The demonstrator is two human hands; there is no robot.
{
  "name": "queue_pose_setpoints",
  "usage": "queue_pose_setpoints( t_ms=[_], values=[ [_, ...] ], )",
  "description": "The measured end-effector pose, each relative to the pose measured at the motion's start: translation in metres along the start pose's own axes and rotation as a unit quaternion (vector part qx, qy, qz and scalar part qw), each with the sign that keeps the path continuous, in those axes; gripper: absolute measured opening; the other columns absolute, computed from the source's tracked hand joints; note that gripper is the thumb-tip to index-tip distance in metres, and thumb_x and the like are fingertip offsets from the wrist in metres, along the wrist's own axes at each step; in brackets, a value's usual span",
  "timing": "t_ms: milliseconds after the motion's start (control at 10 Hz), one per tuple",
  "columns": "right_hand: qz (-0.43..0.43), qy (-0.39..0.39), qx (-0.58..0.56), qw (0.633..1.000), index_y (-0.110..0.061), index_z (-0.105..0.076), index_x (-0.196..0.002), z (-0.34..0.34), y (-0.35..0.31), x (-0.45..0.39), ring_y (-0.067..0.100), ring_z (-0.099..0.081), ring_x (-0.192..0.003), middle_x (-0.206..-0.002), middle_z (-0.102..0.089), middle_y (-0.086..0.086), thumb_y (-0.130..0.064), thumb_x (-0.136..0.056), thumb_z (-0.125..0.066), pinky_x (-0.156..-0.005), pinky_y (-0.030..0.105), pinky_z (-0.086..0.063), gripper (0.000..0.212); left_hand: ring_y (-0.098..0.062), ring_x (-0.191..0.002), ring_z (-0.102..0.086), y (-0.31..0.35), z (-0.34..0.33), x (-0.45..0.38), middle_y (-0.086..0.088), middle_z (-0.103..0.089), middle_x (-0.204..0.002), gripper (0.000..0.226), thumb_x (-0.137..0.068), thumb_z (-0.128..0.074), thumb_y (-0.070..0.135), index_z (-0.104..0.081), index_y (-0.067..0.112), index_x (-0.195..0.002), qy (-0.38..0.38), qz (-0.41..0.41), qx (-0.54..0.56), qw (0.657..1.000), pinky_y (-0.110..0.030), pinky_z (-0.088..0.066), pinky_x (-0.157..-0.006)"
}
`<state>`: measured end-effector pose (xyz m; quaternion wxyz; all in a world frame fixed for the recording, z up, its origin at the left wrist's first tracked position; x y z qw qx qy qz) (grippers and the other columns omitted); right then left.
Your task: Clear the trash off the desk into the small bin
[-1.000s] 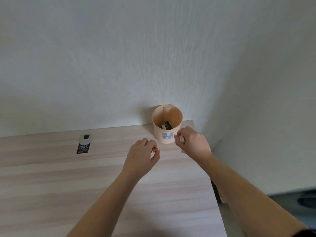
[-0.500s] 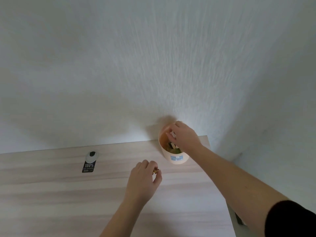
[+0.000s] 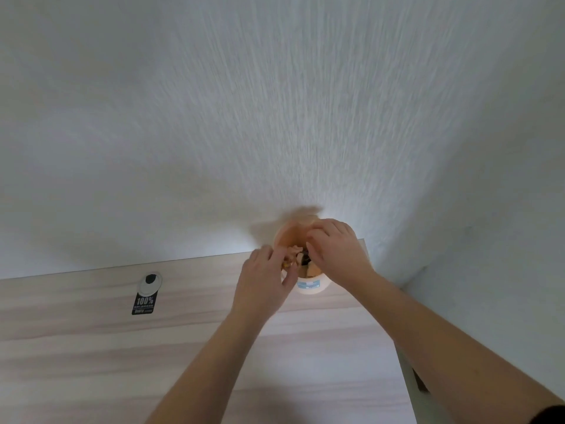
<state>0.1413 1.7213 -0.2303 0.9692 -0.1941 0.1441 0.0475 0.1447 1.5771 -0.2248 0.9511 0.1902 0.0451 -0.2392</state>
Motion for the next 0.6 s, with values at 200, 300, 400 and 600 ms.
queue_pose_setpoints(
  t_ms=[200,300,400,600],
  values=[
    [-0.029,0.005,0.015,0.999,-0.013,-0.068,-0.094,0.030,0.013,0.026,0.026,-0.060,-0.105,-0.106,-0.066,0.006,-0.021,-0.086,-0.061,-0.094,0.039,-0.043,0.014,-0.023,-0.101,-0.048,0.024,-0.021,-0.046,0.001,-0.055,-0.110,0.021,-0.087,-0.053,0.037,-0.056,0.024,-0.103,-0.071,-0.004,0.051,0.996,-0.035,-0.042,-0.084],
    [-0.038,0.019,0.018,0.999,-0.014,-0.068,-0.097,0.046,0.017,0.042,0.027,-0.060,-0.106,-0.107,-0.066,0.007,-0.020,-0.085,-0.063,-0.094,0.040,-0.043,0.015,-0.021,-0.113,-0.043,0.021,-0.023,-0.052,0.000,-0.051,-0.119,0.038,-0.087,-0.051,0.039,-0.045,0.036,-0.124,-0.098,0.008,0.085,0.991,-0.035,-0.037,-0.092],
    [-0.051,0.004,0.027,0.998,-0.013,-0.068,-0.100,0.053,0.020,0.057,0.028,-0.057,-0.112,-0.112,-0.065,0.009,-0.021,-0.085,-0.063,-0.098,0.042,-0.042,0.018,-0.021,-0.111,-0.046,0.026,-0.009,-0.047,0.001,-0.053,-0.119,0.034,-0.087,-0.049,0.039,-0.047,0.035,-0.120,-0.065,-0.017,0.051,0.996,-0.032,-0.035,-0.091],
    [-0.069,-0.015,0.017,0.997,-0.016,-0.065,-0.107,0.060,0.011,0.086,0.026,-0.053,-0.116,-0.119,-0.062,0.007,-0.026,-0.087,-0.059,-0.101,0.040,-0.038,0.023,-0.017,-0.095,-0.050,0.043,0.011,0.006,0.007,-0.056,-0.109,0.020,-0.089,-0.047,0.038,-0.053,0.031,-0.107,-0.044,-0.052,0.001,0.998,-0.030,-0.038,-0.078]
  ],
)
Point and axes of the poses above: each hand's wrist, its own x-axis away from the middle knuckle, its own z-axis out of the back of the hand, y = z × x, the point moved 9 cm from there along -x, towards the middle knuckle
